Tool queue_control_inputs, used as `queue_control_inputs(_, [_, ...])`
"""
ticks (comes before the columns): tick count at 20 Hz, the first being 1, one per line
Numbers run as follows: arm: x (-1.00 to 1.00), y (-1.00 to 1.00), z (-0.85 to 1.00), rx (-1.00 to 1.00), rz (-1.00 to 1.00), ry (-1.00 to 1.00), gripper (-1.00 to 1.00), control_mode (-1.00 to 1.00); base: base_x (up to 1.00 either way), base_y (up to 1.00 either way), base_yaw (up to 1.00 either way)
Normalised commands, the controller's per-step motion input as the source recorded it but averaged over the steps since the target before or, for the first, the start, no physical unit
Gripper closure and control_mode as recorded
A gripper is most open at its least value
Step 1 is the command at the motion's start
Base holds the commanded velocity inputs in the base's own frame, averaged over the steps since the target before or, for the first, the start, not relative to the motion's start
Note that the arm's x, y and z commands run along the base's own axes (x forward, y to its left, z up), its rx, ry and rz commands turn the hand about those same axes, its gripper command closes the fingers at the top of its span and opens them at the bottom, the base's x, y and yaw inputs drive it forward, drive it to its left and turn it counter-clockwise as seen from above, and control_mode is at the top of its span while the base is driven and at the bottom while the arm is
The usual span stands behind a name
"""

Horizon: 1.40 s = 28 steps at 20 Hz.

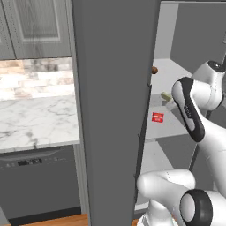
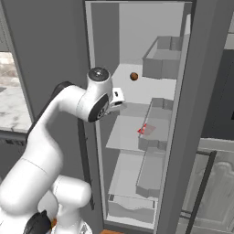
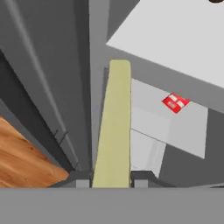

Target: Pick the egg and butter from the fridge and place them by the bowl for mixing.

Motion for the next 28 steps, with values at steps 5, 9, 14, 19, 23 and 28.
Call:
queue_control_inputs(5, [-0.42, 0.38, -0.16, 0.00, -0.03, 0.00, 1.00, -1.00, 0.00, 0.00, 0.00])
queue_control_inputs(9, [-0.44, 0.30, -0.17, 0.06, -0.10, 0.00, 1.00, -1.00, 0.00, 0.00, 0.00])
queue_control_inputs(14, [-0.40, 0.18, -0.10, 0.00, -0.08, 0.02, 1.00, -1.00, 0.00, 0.00, 0.00])
queue_control_inputs(19, [-0.31, 0.22, -0.15, -0.02, -0.09, 0.00, 1.00, -1.00, 0.00, 0.00, 0.00])
queue_control_inputs(23, [-0.28, 0.15, -0.17, 0.00, -0.09, 0.00, 1.00, -1.00, 0.00, 0.00, 0.00])
queue_control_inputs(28, [-0.15, 0.04, -0.13, 0.00, -0.03, 0.02, 1.00, -1.00, 0.00, 0.00, 0.00])
